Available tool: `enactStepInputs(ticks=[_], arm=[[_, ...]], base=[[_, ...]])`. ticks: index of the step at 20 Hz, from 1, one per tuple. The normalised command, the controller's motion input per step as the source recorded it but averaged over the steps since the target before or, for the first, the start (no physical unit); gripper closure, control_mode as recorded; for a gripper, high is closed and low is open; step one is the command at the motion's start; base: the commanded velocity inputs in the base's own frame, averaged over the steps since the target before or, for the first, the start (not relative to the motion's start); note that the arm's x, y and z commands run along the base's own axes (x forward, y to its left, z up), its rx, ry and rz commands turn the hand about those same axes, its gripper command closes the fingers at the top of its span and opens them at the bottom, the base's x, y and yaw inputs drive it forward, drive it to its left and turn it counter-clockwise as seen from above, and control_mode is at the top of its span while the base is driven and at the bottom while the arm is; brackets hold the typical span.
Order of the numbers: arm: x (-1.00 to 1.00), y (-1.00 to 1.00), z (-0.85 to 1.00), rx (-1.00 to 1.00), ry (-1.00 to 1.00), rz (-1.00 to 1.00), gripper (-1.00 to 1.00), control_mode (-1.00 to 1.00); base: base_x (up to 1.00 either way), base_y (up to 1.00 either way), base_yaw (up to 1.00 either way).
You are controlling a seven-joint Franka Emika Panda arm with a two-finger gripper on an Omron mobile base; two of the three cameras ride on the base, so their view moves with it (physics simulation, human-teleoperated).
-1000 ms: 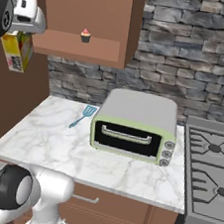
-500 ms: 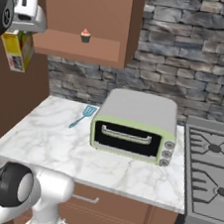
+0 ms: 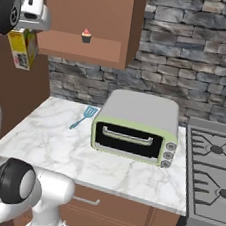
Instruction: Pick the cereal and canned food from the counter and place them in the cabinets closest to them.
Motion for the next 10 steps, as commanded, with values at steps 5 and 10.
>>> enactStepInputs(ticks=[5,10], arm=[[0.21,0.0,0.1,0.02,0.0,-0.01,1.0,-1.0],[0.16,0.0,0.15,0.03,-0.02,-0.01,1.0,-1.0]], base=[[0.0,0.0,0.0],[0.0,0.0,0.0]])
